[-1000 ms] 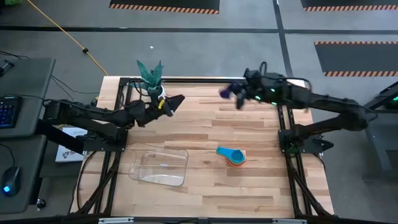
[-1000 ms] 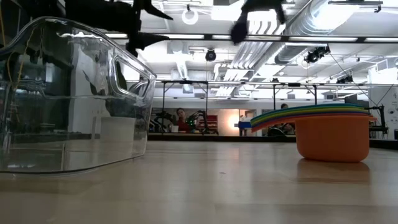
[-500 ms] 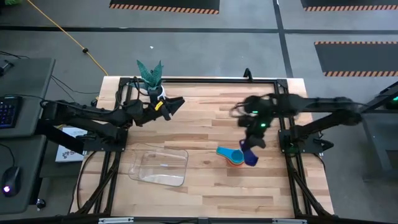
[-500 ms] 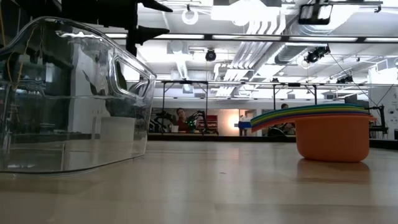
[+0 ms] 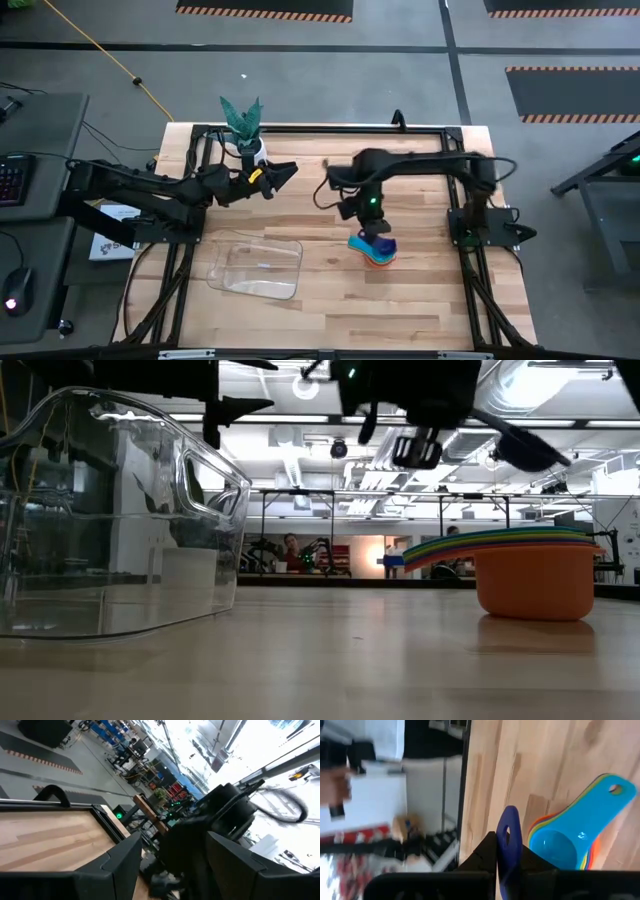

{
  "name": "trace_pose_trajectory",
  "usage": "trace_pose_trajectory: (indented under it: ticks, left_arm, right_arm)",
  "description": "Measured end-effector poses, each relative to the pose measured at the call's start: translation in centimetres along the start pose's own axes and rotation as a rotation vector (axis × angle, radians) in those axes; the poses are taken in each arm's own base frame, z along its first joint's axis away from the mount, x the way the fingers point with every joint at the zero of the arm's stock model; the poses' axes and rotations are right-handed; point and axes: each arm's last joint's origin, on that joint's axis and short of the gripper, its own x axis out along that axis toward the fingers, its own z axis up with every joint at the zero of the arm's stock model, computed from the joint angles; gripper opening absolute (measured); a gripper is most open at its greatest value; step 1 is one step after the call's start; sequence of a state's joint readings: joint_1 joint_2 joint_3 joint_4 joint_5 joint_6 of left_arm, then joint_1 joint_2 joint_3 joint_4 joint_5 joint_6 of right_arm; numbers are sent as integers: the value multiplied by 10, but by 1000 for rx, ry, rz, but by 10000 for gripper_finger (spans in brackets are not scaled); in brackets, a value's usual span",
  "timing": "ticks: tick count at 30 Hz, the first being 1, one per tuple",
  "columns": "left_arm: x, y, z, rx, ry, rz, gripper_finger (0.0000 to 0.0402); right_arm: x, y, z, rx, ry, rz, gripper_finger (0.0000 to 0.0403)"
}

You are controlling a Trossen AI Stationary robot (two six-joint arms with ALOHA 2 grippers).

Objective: Nest measuring cups in basket
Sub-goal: Stack the dark blue measuring cup on top of the light blue measuring cup

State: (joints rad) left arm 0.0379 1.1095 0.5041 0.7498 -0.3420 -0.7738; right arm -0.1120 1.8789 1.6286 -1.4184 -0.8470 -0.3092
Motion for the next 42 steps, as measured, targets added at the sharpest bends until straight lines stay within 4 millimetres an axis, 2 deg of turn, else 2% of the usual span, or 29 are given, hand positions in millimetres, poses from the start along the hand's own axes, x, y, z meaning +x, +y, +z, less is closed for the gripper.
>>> trace_pose_trajectory:
  ticks: [4,8,14,22,31,42]
  left_arm:
    - [0,0,0,-3,0,0,211]
    - [0,0,0,-10,-1,1,211]
    - [0,0,0,-10,-1,1,211]
    - [0,0,0,-8,0,3,211]
    - [0,0,0,17,1,4,211]
    - [0,0,0,28,1,5,211]
  right_arm:
    - [16,-14,12,-15,118,69,0]
    - [35,-26,26,-47,158,86,0]
    - [46,-32,35,-108,205,41,0]
    - [50,-34,33,-106,265,-50,1]
    - [51,-33,34,-53,258,-47,28]
    - [51,-34,36,1,236,-60,109]
